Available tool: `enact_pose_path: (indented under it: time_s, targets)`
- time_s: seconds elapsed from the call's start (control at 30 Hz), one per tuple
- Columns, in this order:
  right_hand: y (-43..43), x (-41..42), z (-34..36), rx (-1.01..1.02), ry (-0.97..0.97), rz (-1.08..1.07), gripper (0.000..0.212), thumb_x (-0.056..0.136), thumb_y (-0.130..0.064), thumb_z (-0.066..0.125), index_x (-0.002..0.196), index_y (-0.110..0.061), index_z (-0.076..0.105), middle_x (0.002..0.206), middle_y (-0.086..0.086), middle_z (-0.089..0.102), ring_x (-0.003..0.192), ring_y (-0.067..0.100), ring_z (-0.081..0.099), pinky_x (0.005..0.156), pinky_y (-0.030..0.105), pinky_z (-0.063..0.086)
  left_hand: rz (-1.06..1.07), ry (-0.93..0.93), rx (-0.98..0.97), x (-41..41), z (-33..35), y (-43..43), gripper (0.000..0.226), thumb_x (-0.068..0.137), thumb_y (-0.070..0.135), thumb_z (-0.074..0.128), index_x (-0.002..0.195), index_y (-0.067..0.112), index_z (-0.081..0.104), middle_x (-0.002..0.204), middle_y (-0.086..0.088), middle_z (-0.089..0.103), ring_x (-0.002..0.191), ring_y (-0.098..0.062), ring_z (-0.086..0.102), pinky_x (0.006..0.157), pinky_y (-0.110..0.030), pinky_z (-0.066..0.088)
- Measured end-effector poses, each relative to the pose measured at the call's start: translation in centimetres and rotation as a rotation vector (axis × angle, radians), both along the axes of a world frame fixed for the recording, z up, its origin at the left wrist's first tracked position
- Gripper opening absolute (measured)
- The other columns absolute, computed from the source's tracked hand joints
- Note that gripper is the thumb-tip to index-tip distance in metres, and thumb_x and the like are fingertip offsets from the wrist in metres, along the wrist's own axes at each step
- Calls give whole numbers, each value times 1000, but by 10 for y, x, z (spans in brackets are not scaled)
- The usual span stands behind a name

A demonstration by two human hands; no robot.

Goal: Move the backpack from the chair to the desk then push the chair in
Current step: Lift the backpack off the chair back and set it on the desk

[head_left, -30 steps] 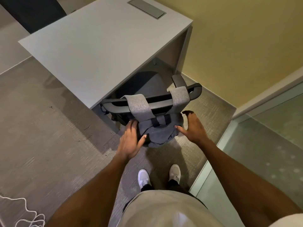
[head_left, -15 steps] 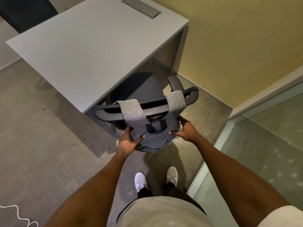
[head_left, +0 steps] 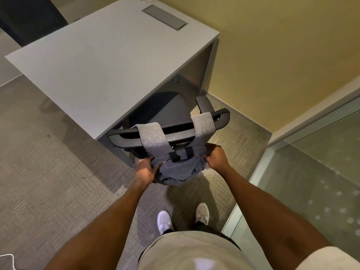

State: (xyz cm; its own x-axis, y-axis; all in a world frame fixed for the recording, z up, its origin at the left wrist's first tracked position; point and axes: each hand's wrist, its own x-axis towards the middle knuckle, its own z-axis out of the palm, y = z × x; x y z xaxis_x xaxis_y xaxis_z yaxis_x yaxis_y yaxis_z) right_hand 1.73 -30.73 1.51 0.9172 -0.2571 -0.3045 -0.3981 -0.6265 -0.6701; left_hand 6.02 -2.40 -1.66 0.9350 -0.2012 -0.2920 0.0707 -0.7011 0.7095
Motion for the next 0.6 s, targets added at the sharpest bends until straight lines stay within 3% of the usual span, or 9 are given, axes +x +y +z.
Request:
enact_pose_path:
  time_s: [0.07, 0.2, 0.37, 0.47, 0.6]
  targets:
    - [2, 0, 3, -20, 2, 9, 30, 93, 0, 71, 122, 8, 70, 123, 25, 73, 112, 40, 70, 94, 42, 54, -22, -12, 24, 0, 2, 1, 25, 96, 15, 71, 114, -1, 74, 113, -23, 76, 104, -40, 73, 91, -51, 59]
    - [3, -3, 9, -48, 28, -2, 25, 93, -5, 70, 117, 2, 73, 116, 19, 77, 106, 36, 72, 89, 41, 55, -79, -44, 74, -1, 8, 4, 23, 96, 18, 71, 110, 0, 75, 110, -19, 77, 100, -37, 73, 88, -45, 59]
    - [3, -15, 13, -96, -6, 16, 15, 90, -7, 70, 99, 3, 72, 100, 22, 75, 85, 33, 66, 77, 43, 53, -91, -37, 132, -9, 14, 14, 14, 98, 21, 68, 94, 8, 71, 93, -8, 73, 72, -17, 63, 60, -24, 48]
    - [5, -22, 20, -99, -67, 24, 12, 90, -9, 70, 88, 2, 71, 89, 23, 72, 75, 32, 59, 72, 46, 52, -108, -27, 151, -10, 20, 20, 17, 96, 16, 68, 82, 7, 70, 77, -9, 72, 63, -20, 67, 57, -36, 56]
    - [5, -33, 28, -103, -154, 29, 12, 85, -7, 72, 77, 2, 68, 73, 22, 68, 71, 45, 62, 66, 54, 52, -143, -87, 154, -14, 29, 27, 23, 89, 10, 73, 70, 1, 64, 68, -9, 66, 55, -17, 59, 52, -38, 48]
